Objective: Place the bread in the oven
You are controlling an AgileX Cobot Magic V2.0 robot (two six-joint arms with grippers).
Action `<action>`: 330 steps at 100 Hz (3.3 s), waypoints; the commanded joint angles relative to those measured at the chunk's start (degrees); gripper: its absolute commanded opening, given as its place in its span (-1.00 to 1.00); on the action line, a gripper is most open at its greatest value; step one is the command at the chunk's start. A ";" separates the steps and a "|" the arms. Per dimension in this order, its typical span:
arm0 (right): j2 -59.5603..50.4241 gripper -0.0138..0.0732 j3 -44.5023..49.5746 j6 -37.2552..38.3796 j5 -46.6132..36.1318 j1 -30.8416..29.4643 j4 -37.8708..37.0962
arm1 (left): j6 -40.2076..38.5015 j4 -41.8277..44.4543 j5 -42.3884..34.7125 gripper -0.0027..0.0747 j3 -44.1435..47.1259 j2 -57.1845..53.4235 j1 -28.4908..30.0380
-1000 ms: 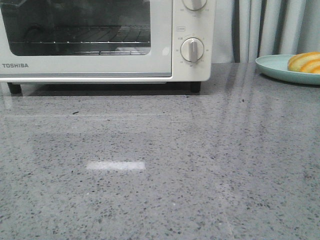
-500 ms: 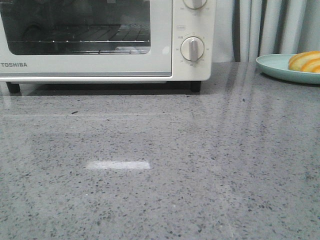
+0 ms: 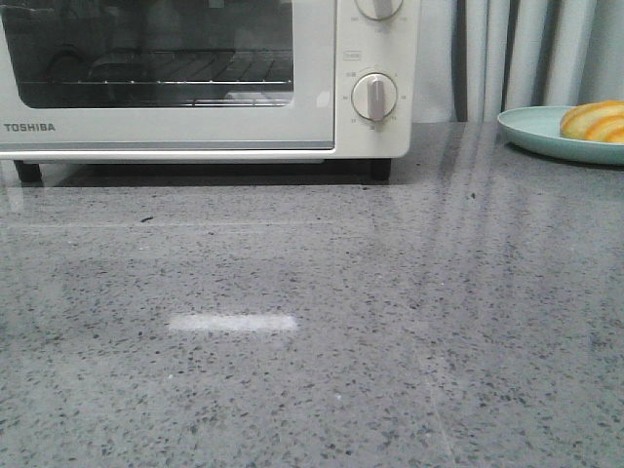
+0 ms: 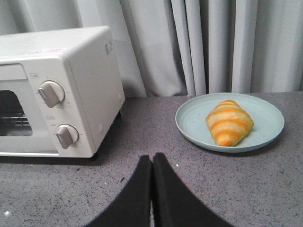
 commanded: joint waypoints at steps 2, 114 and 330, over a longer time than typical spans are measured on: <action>2.90 -0.84 -2.81 -0.78 -3.55 -0.34 -0.64 | 6.14 -4.41 -2.79 -0.99 -7.06 6.70 -2.62; 3.04 -0.84 -2.26 -0.78 -0.94 -0.01 -0.46 | 11.10 -0.44 -6.97 -0.99 -20.32 32.63 -8.32; 59.58 0.19 -46.13 -0.30 4.05 -11.81 -5.82 | 10.89 2.54 11.57 -0.99 4.58 -25.07 -8.32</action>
